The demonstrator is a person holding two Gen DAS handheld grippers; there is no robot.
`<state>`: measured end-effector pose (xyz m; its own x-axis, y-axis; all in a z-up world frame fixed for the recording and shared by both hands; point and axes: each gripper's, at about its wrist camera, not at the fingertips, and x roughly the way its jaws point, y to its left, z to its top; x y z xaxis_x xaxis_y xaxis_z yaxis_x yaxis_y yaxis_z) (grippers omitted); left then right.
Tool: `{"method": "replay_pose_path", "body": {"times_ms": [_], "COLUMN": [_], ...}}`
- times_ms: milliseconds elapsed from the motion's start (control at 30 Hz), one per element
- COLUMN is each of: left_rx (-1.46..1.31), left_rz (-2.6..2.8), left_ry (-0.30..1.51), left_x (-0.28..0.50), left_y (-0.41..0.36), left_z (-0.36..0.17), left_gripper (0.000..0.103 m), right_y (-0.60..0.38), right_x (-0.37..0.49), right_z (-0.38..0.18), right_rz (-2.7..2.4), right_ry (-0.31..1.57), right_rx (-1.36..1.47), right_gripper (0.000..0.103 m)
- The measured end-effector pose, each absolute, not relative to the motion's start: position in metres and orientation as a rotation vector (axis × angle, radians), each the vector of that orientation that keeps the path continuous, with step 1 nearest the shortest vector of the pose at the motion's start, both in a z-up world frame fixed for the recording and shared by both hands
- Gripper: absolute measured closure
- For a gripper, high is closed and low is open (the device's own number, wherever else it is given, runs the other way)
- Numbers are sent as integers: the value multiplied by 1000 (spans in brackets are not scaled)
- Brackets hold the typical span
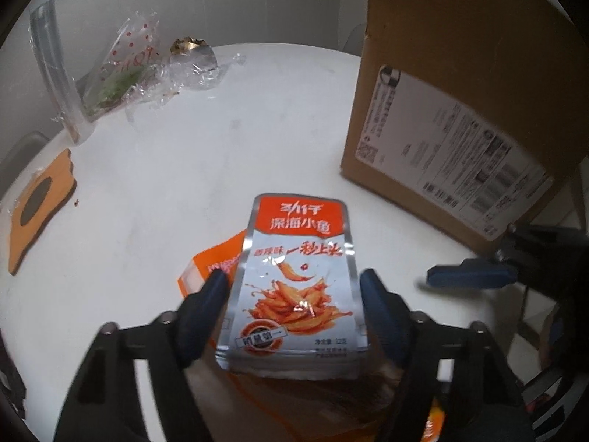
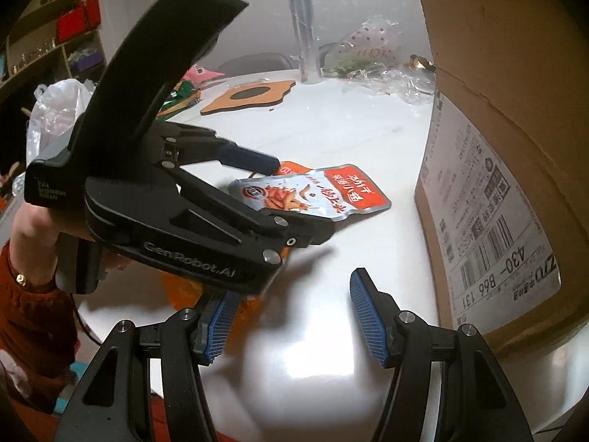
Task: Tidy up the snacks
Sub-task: 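Grasp the silver squid pouch with the left gripper while the right gripper grasps the orange pouch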
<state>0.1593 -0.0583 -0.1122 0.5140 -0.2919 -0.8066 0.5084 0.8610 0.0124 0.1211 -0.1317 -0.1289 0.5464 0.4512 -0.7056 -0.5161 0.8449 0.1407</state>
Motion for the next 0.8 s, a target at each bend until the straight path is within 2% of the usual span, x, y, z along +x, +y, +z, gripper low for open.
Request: {"method": "replay_pose_path", "body": {"times_ms": [333, 567, 800], "left_rx": [256, 204, 139], "left_rz": [-482, -412, -283], "left_ry": [869, 794, 801], "left_x": [148, 119, 84], "left_y": [-53, -16, 44], "left_z": [-101, -79, -93], "left_gripper": [38, 38, 37], "right_y": [-136, -129, -100], "right_x": [133, 133, 135], "right_z": [-131, -126, -126], "right_rz": [580, 616, 633], "right_ry": [826, 856, 871], "right_rx": [-73, -38, -36], "right_gripper": [46, 45, 29]}}
